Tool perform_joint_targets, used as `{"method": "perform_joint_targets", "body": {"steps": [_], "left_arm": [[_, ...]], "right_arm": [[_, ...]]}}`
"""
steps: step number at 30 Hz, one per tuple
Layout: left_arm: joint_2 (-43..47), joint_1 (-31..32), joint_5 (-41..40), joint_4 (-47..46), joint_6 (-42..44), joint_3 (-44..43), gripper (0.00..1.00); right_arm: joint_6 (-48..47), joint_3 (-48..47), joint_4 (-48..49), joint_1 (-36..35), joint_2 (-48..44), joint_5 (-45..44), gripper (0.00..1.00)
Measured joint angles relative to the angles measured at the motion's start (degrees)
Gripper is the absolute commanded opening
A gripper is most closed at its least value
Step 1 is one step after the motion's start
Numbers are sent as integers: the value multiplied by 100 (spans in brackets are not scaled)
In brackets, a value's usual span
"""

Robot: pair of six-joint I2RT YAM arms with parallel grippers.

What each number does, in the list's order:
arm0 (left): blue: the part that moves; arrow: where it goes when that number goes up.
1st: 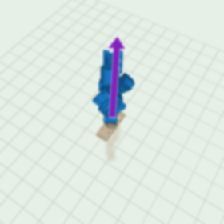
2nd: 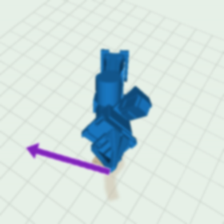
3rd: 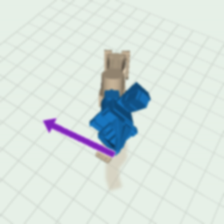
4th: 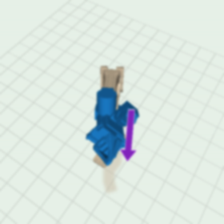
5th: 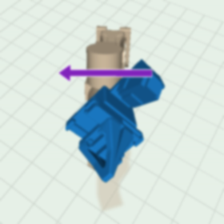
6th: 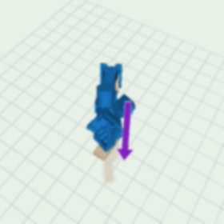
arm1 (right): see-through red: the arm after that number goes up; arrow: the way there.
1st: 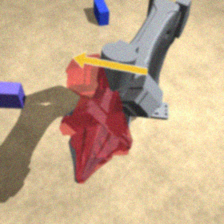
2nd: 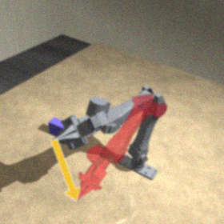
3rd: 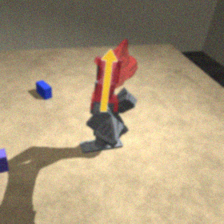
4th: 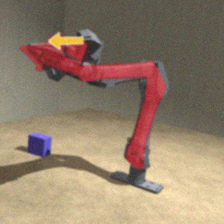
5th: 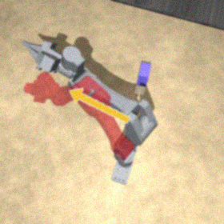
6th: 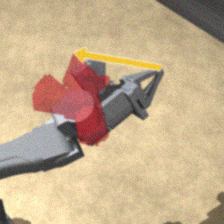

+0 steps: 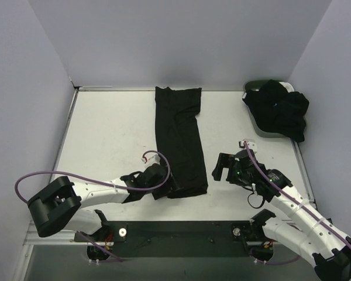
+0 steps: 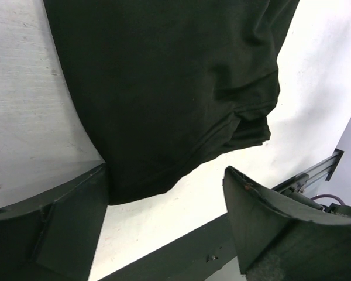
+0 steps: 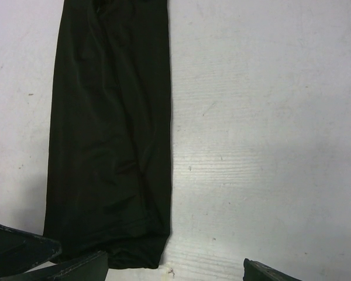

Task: Fold and stack the t-shirts

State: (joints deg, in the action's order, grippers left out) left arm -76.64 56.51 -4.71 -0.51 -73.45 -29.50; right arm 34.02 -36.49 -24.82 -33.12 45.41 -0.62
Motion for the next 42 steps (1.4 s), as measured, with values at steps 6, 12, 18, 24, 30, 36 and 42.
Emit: {"method": "perform_joint_targets", "body": {"steps": [6,12,18,24,30,36,42], "left_arm": [[-136,20,-26,-85,-122,0,58],[-304,39,-79,-79,-133,0,41],[-417,39,-76,-131,-129,-22,23],[-485,39,-68,-146,-144,-22,4],[-474,37,-63,-153,-144,-9,0],[-306,26,-66,-155,-153,138,0],[-2,9,-96,-63,-179,367,0]], "right_arm": [[68,52,-35,-35,-55,-2,100],[114,52,-35,-103,-74,0,100],[229,186,-4,-269,-52,2,100],[459,573,286,-426,177,109,99],[774,1054,835,-605,678,280,97],[1047,1266,1377,-678,1141,380,94],[1285,1357,1878,-734,1473,402,85]]}}
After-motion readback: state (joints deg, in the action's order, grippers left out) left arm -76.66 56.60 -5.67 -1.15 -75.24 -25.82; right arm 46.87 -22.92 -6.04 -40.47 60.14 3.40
